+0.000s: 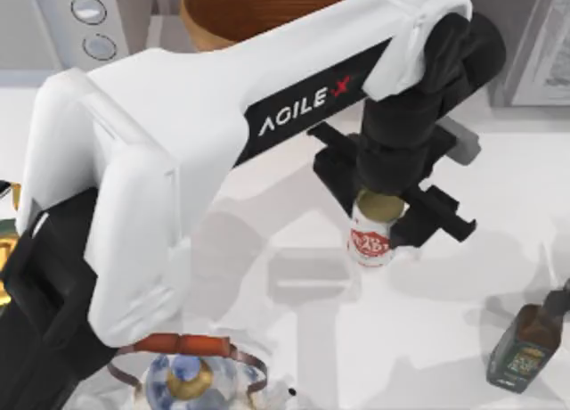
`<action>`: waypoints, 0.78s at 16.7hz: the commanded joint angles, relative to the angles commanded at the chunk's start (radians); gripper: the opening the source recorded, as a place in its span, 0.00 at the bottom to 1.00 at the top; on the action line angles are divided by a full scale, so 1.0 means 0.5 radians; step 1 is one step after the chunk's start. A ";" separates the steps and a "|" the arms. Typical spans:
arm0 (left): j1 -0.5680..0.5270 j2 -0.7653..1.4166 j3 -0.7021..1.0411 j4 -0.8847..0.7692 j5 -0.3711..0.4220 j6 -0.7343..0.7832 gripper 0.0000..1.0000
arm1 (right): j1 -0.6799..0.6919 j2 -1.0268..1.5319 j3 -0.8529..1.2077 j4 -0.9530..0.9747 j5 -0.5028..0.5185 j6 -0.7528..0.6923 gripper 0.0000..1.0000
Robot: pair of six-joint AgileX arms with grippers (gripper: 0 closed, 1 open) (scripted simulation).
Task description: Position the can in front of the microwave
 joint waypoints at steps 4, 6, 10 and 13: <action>0.063 -0.001 -0.021 -0.035 -0.009 0.035 0.00 | 0.000 0.000 0.000 0.000 0.000 0.000 1.00; 0.202 -0.010 -0.054 -0.106 -0.022 0.096 0.00 | 0.000 0.000 0.000 0.000 0.000 0.000 1.00; 0.712 -0.060 -0.126 -0.222 -0.040 0.288 0.00 | 0.000 0.000 0.000 0.000 0.000 0.000 1.00; 1.244 -0.129 -0.181 -0.225 -0.032 0.464 0.00 | 0.000 0.000 0.000 0.000 0.000 0.000 1.00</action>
